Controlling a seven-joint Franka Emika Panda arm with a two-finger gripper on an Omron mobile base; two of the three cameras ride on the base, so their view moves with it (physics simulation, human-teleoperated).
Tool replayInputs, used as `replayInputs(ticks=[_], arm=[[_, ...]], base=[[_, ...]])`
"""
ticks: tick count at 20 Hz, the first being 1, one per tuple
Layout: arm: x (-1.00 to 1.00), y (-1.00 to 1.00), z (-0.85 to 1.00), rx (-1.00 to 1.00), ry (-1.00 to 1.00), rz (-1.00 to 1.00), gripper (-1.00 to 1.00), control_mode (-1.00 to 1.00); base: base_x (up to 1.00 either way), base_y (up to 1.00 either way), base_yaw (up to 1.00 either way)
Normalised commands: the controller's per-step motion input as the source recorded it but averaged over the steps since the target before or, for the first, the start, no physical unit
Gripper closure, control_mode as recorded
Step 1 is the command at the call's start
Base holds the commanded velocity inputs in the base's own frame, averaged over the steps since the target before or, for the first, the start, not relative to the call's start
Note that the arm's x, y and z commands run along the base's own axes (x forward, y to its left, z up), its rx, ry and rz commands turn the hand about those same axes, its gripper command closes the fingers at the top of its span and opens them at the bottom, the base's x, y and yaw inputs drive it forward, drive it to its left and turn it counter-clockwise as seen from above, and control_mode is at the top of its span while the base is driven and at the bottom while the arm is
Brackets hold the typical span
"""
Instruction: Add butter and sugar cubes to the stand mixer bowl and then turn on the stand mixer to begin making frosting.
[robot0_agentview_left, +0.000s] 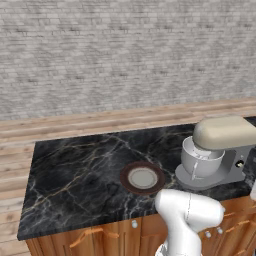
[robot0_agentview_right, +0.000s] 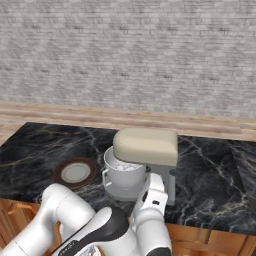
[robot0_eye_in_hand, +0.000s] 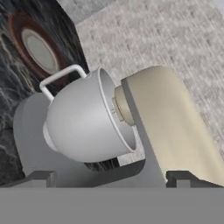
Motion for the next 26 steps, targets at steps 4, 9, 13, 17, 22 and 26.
replayInputs(ticks=[4,9,13,17,22,26], arm=[[0.19,-0.14,-0.09,0.00,-0.03,-0.14,-1.00,-1.00],[0.22,-0.04,-0.15,0.00,0.00,-0.12,-1.00,-1.00],[0.20,0.00,-0.18,0.00,0.00,-0.06,-1.00,-1.00],[0.13,-0.07,-0.16,0.00,0.00,-0.01,-1.00,-1.00],[0.08,-0.21,-0.12,0.00,-0.01,0.00,-1.00,-1.00],[0.05,-0.25,-0.08,0.00,-0.01,0.00,-1.00,-1.00]], base=[[0.00,0.00,0.00],[0.00,0.00,0.00],[0.00,0.00,0.00],[0.00,0.00,0.00],[0.00,0.00,0.00],[0.00,0.00,0.00]])
